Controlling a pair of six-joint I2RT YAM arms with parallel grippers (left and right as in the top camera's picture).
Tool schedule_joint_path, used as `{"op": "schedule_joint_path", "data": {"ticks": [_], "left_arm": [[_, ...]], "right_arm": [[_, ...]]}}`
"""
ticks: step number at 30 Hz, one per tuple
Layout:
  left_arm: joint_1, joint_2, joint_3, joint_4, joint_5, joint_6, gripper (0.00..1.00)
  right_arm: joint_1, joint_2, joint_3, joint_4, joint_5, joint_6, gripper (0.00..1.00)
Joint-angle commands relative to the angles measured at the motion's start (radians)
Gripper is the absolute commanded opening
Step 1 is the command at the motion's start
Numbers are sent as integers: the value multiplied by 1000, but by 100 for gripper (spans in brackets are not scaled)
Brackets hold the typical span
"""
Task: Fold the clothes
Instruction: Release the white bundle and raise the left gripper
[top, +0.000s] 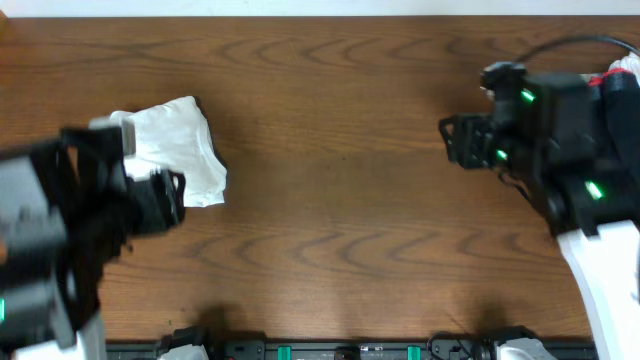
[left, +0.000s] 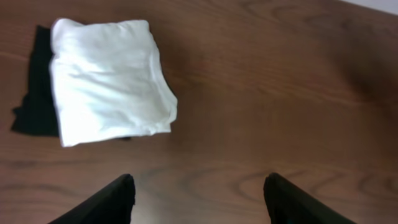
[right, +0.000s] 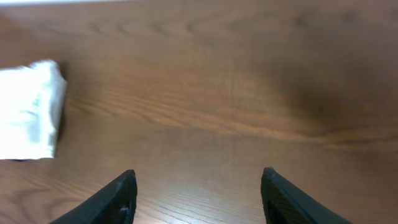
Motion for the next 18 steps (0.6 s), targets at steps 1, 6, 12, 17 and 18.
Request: {"op": "schedule_joint_path", "data": {"ticks": [1, 6, 12, 17, 18], "left_arm": [[-7, -69, 7, -53, -53, 0, 69], [-7, -147, 7, -116, -53, 0, 98], [-7, -161, 7, -119, -53, 0, 98], [-7, -161, 7, -118, -52, 0, 98], [-7, -161, 7, -119, -52, 0, 98]], "right_arm": [[-3, -88, 13, -37, -8, -16, 63], [-4, -203, 12, -98, 14, -16, 84], [-4, -282, 12, -115, 52, -16, 99], [-4, -293, 12, -115, 52, -16, 99], [-4, -293, 12, -115, 52, -16, 99]]}}
